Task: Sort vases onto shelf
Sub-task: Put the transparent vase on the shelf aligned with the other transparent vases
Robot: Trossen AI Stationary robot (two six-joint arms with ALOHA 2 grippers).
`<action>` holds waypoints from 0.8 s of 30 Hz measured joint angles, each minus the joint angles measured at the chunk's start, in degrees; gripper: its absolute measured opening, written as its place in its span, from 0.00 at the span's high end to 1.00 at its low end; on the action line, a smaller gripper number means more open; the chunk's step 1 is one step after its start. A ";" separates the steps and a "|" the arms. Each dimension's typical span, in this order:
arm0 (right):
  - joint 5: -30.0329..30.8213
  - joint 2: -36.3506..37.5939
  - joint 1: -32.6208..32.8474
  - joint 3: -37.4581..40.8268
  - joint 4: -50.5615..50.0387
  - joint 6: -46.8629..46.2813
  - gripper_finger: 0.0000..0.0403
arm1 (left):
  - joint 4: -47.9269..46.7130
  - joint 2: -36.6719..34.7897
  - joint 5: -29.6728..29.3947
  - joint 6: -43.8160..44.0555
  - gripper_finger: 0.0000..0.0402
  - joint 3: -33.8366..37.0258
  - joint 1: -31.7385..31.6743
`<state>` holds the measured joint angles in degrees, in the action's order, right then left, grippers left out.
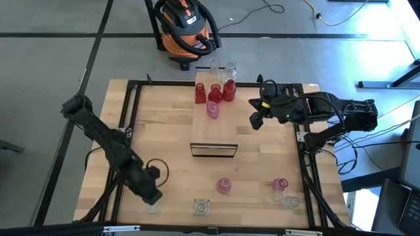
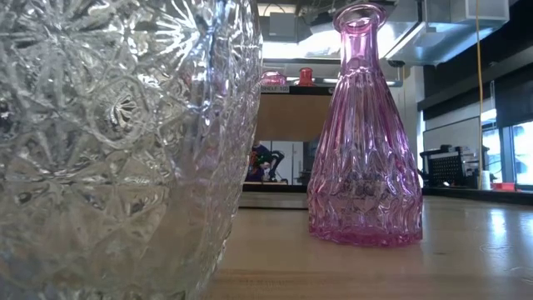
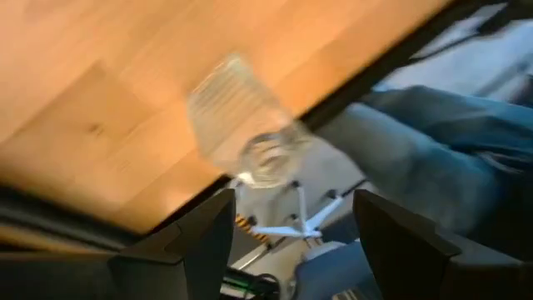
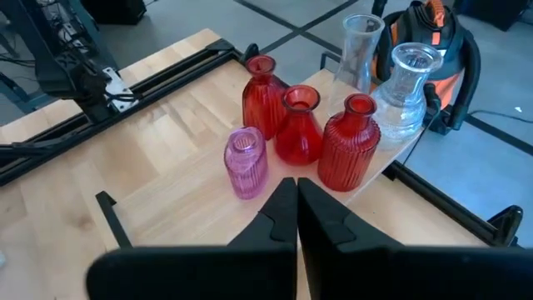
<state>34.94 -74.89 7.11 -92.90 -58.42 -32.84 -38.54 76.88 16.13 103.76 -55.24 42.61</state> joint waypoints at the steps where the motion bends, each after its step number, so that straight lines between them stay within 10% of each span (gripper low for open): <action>1: 0.00 0.00 0.00 0.00 0.05 -0.02 1.00 | 0.07 1.40 0.40 1.50 0.41 0.00 1.05; 24: -4.58 0.00 0.02 0.00 0.04 -0.11 1.00 | 8.41 10.96 -7.12 13.18 0.42 -0.20 6.13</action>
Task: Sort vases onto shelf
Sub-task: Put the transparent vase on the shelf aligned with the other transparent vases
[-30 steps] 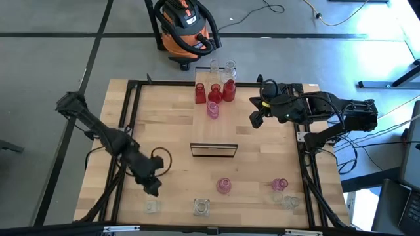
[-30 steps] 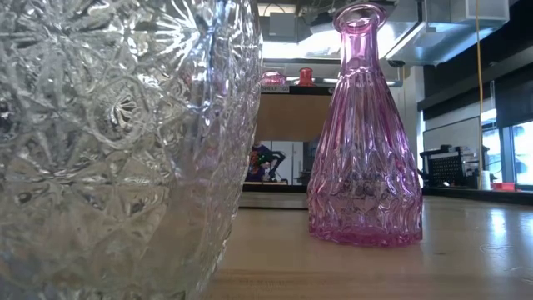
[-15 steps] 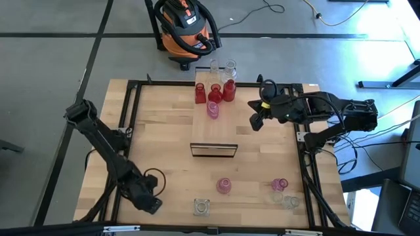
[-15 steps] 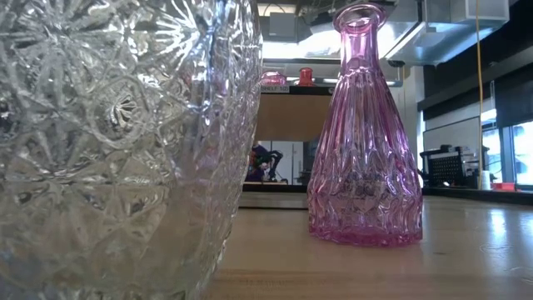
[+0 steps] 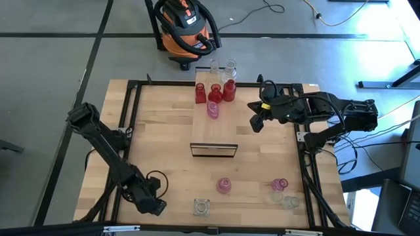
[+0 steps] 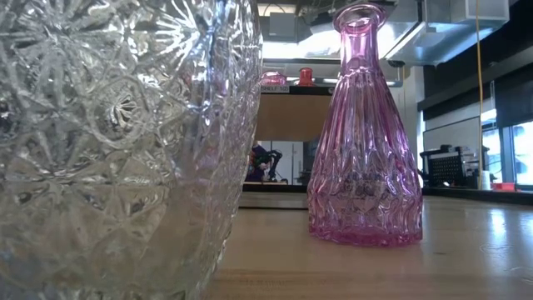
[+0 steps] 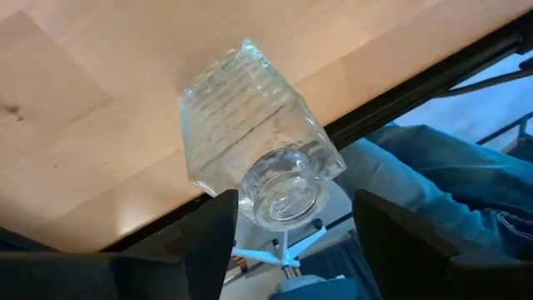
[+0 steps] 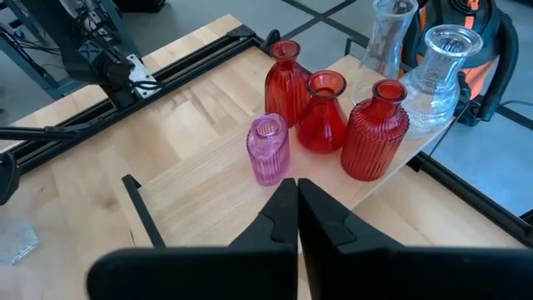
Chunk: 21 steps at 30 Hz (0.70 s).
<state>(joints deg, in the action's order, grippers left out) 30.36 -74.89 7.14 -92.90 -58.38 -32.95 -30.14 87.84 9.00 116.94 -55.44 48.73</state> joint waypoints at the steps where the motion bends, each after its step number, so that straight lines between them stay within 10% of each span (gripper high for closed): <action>1: -0.02 0.00 0.00 0.00 -0.01 0.00 1.00 | 0.05 0.24 0.01 0.01 0.42 -0.08 -0.13; 21: -0.01 0.00 -0.02 0.00 -0.06 1.73 1.00 | -8.77 0.48 -3.06 -6.66 0.50 -0.19 -6.67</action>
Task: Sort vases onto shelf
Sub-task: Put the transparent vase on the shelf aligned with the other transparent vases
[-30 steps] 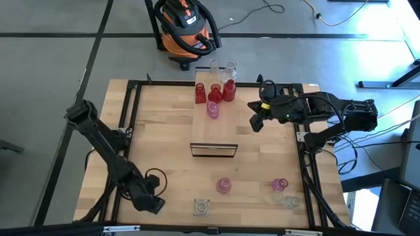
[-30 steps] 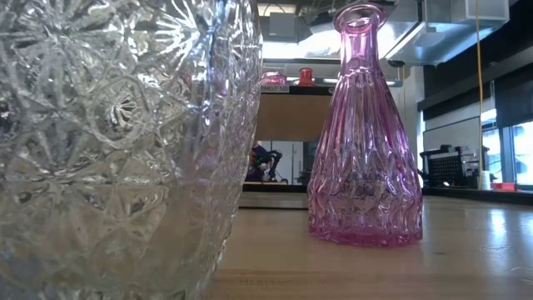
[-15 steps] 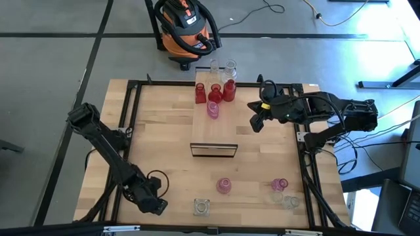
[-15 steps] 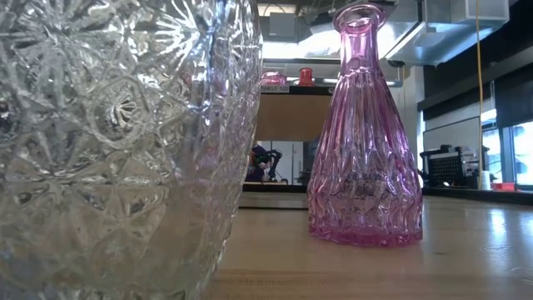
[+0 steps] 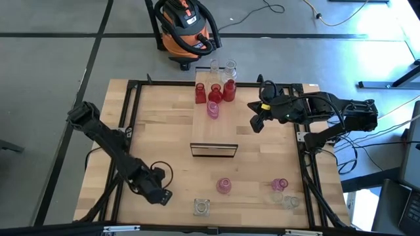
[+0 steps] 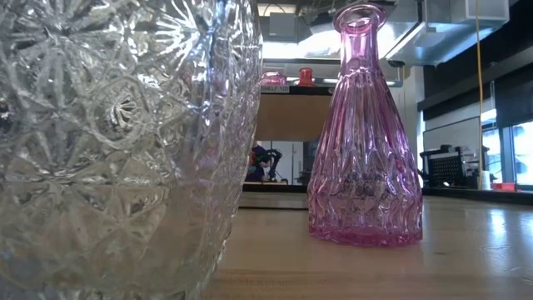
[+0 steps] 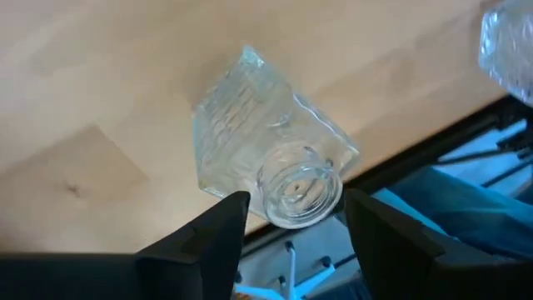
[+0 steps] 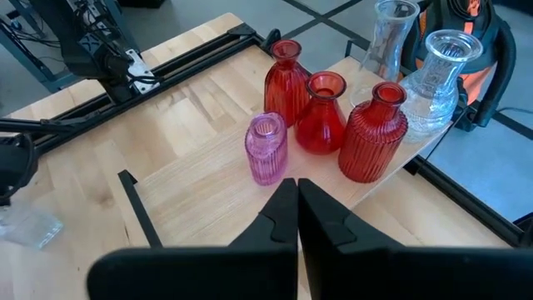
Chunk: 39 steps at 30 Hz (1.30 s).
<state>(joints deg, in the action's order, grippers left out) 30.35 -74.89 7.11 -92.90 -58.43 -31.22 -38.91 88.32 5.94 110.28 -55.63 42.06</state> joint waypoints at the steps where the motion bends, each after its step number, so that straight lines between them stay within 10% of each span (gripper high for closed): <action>1: 0.00 0.00 0.00 0.00 0.00 0.01 1.00 | -0.71 -0.02 -0.11 -0.93 0.50 0.00 -0.63; 21: -3.07 0.00 0.00 0.00 0.00 0.00 1.00 | -11.43 -1.00 -18.55 -18.16 0.50 -0.27 -12.50; 39: -3.38 0.00 -0.02 0.00 0.36 0.02 1.00 | -15.90 -1.24 -20.23 -28.41 0.50 -5.95 -17.82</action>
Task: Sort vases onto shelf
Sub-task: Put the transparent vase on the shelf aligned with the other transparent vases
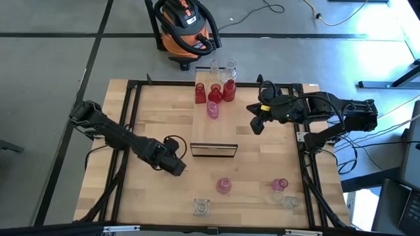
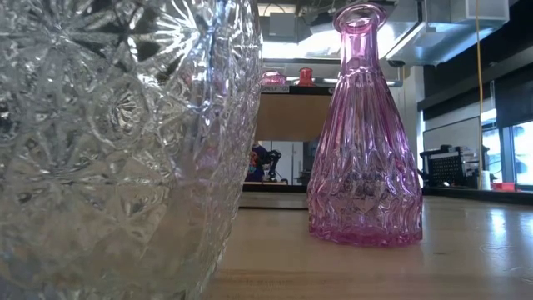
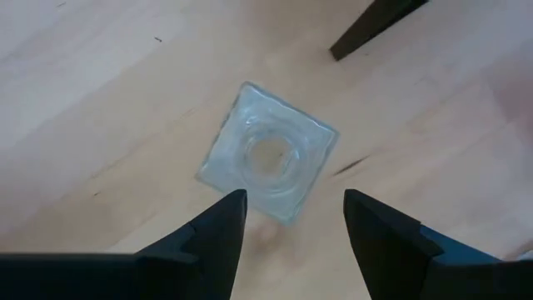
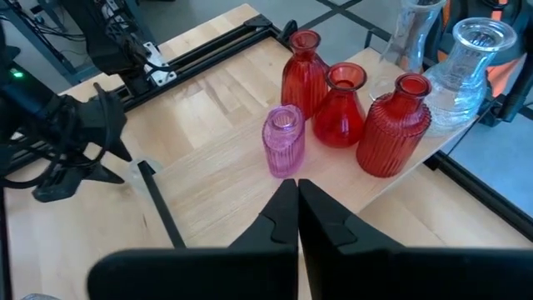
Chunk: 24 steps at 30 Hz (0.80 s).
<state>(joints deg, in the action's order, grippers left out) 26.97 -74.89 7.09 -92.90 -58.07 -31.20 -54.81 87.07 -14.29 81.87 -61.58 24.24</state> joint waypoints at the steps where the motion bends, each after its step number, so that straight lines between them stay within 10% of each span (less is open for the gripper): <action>1: -0.16 0.00 0.00 0.00 0.11 0.00 1.00 | 0.00 -0.03 0.12 0.00 0.50 0.00 -0.29; 24: -2.15 0.00 0.00 0.00 0.99 0.00 1.00 | 0.83 -0.16 0.90 -6.11 0.50 0.66 -6.81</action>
<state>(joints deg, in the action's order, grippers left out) 24.82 -74.89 7.09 -92.90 -57.08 -31.20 -53.98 86.91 -13.39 75.76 -60.93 17.43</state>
